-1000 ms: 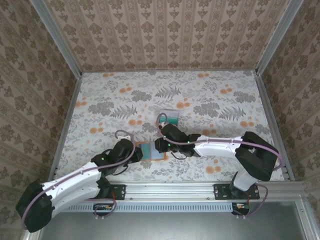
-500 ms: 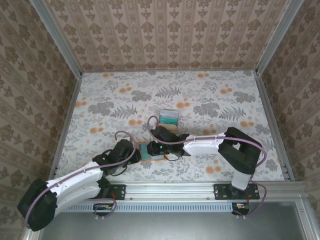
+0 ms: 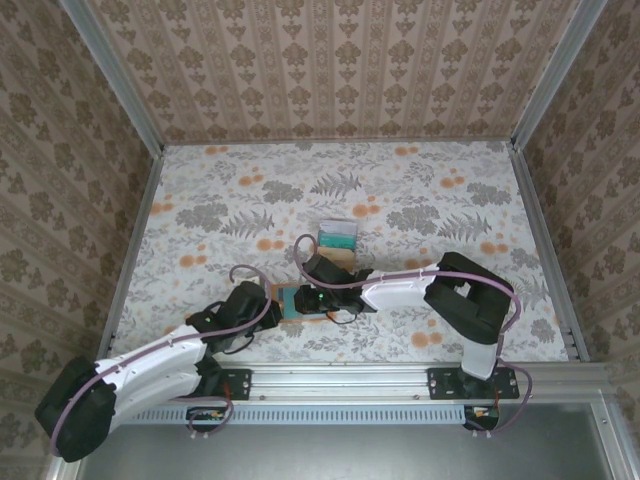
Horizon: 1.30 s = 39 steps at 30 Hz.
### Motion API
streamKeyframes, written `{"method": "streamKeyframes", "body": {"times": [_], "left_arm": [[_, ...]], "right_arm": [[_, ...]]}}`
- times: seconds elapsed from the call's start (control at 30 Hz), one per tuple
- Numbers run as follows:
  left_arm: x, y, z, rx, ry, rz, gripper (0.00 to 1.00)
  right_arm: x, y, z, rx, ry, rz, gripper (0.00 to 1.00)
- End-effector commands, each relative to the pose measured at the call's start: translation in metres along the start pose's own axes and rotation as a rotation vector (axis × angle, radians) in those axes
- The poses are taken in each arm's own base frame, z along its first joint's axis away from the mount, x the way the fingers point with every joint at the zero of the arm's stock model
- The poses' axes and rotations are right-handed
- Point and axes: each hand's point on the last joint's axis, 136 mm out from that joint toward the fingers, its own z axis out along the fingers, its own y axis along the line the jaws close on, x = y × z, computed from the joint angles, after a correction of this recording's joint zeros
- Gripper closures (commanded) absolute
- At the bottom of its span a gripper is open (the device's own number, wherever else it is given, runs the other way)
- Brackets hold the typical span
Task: Take the credit cards out of the card holder
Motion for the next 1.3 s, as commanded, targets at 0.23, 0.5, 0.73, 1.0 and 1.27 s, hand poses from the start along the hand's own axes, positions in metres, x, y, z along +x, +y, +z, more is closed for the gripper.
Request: {"method": "streamKeyframes", "body": {"times": [0.23, 0.5, 0.73, 1.0, 1.27], "left_arm": [[0.006, -0.001, 0.002, 0.026, 0.013, -0.01, 0.86], [0.007, -0.004, 0.003, 0.032, 0.018, -0.003, 0.87], [0.007, -0.006, 0.004, 0.034, 0.02, 0.003, 0.89], [0.009, 0.011, 0.002, -0.046, 0.022, -0.017, 0.94], [0.009, 0.016, -0.001, -0.066, 0.015, -0.021, 0.95]], "right_arm": [[0.0, 0.0, 0.007, -0.018, 0.019, 0.05, 0.8], [0.0, -0.001, 0.01, -0.034, 0.024, 0.067, 0.82], [0.001, 0.002, 0.011, -0.063, 0.031, 0.087, 0.92], [-0.001, -0.016, 0.004, -0.066, 0.002, 0.154, 1.0], [-0.006, -0.021, -0.007, -0.067, -0.022, 0.162, 1.0]]}}
